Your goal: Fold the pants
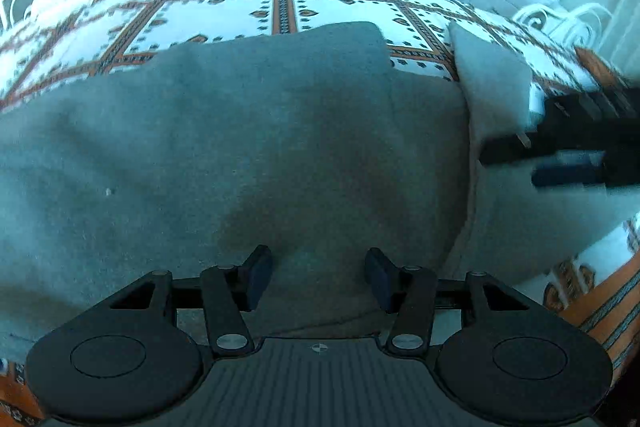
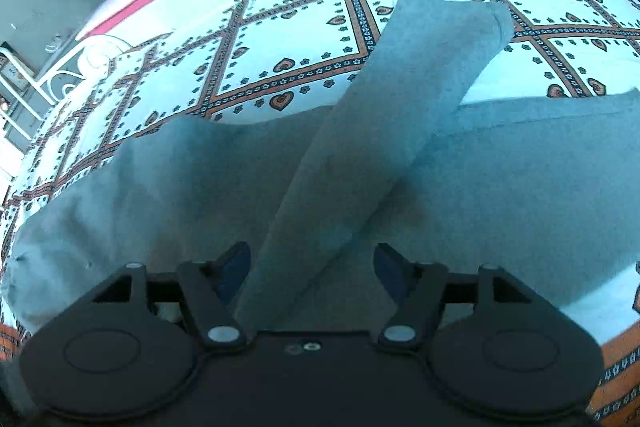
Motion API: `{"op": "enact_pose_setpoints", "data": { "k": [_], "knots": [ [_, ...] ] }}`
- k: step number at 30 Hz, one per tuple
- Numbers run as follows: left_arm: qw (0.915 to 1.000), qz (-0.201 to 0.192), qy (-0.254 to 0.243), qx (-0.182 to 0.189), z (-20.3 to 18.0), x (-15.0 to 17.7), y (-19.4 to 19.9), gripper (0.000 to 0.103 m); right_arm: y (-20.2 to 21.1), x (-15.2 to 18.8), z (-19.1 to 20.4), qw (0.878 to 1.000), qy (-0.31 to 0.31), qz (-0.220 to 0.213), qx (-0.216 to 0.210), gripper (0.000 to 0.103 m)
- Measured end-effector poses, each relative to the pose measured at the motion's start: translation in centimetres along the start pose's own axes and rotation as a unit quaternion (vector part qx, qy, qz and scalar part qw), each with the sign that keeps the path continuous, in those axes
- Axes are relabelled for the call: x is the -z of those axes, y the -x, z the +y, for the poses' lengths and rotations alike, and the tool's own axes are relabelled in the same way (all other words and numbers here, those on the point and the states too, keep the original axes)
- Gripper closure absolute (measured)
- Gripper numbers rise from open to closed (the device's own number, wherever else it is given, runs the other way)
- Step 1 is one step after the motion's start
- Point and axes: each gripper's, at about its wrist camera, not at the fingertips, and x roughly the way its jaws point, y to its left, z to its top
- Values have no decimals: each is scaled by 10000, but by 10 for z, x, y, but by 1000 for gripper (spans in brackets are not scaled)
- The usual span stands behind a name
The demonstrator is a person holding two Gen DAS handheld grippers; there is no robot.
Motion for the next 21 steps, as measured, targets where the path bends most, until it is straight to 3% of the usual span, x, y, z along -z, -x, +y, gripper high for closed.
{"op": "enact_pose_setpoints", "data": {
  "k": [3,5,7,10,12,14,18,20,21],
  "knots": [
    [10000,-30,80,13,1,0,2,51,-13,-18,13,9993,130,86,345,47],
    [10000,-61,67,27,2,1,3,51,-23,-28,21,9969,244,108,737,57],
    [9999,-88,70,45,2,1,3,51,-36,-37,27,9933,343,301,1066,58],
    [9999,-112,65,82,2,2,3,51,-50,-42,34,9881,457,569,1351,56],
    [9998,-117,78,115,3,1,2,51,-54,-46,27,9871,192,699,1431,53],
    [9998,-130,112,139,5,2,2,51,-51,-52,23,9893,-130,684,1286,46],
    [9998,-139,75,106,3,3,2,51,-53,-59,38,9868,270,487,1518,45],
    [9999,-124,73,90,2,2,2,51,-59,-62,38,9852,339,468,1616,56],
    [9999,-119,78,77,2,2,2,51,-63,-63,36,9834,392,521,1693,72]
  ]
}}
